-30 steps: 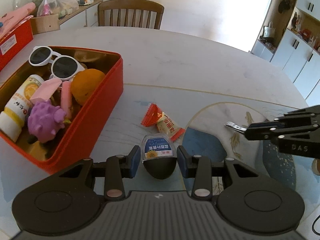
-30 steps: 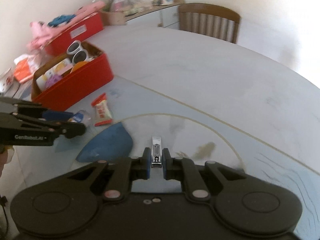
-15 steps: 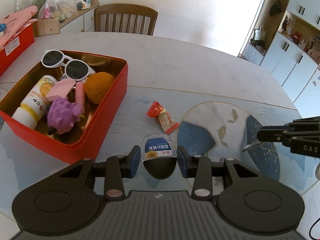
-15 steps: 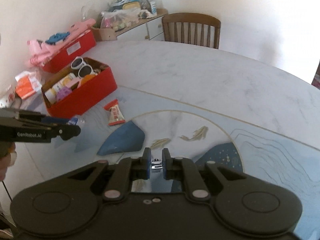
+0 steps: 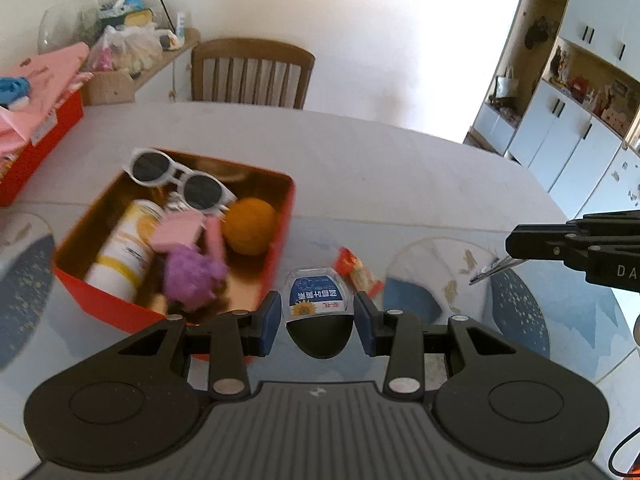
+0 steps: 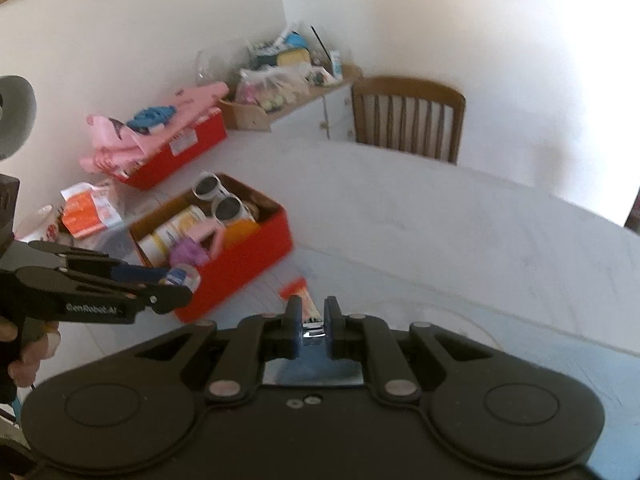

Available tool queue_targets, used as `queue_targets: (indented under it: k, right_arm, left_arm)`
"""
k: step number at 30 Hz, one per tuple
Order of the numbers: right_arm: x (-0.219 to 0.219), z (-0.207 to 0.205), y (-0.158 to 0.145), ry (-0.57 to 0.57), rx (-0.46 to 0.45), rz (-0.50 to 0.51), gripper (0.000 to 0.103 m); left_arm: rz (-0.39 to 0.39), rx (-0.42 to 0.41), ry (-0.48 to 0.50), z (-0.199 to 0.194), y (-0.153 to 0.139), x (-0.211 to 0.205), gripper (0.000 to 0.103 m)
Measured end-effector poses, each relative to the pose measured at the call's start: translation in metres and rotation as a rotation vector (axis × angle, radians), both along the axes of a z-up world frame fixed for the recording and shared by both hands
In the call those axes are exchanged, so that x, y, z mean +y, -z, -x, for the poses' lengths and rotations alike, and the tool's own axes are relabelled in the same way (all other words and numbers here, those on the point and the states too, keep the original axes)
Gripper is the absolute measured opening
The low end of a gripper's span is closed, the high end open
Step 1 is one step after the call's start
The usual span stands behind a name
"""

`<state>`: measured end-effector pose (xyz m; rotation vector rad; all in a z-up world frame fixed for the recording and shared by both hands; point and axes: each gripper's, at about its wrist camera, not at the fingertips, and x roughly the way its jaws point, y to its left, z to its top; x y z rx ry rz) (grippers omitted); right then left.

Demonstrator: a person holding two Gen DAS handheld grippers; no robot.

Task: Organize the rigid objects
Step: 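Carry the nail clipper and small bottle over the red tin box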

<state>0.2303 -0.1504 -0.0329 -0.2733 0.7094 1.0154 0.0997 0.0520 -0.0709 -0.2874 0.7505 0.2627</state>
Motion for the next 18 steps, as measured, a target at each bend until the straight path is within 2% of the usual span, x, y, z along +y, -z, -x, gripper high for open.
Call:
queue_targets:
  k: [9, 18]
  right_arm:
    - [0.063, 0.022, -0.02, -0.051, -0.033, -0.04, 0.01]
    - [0.125, 0.044, -0.013, -0.094, -0.046, -0.012, 0.01]
  left_arm:
    - [-0.046, -0.036, -0.01, 0.015, -0.025, 0.052, 0.039]
    - [-0.078, -0.009, 0.002, 0.019, -0.025, 0.106, 0.039]
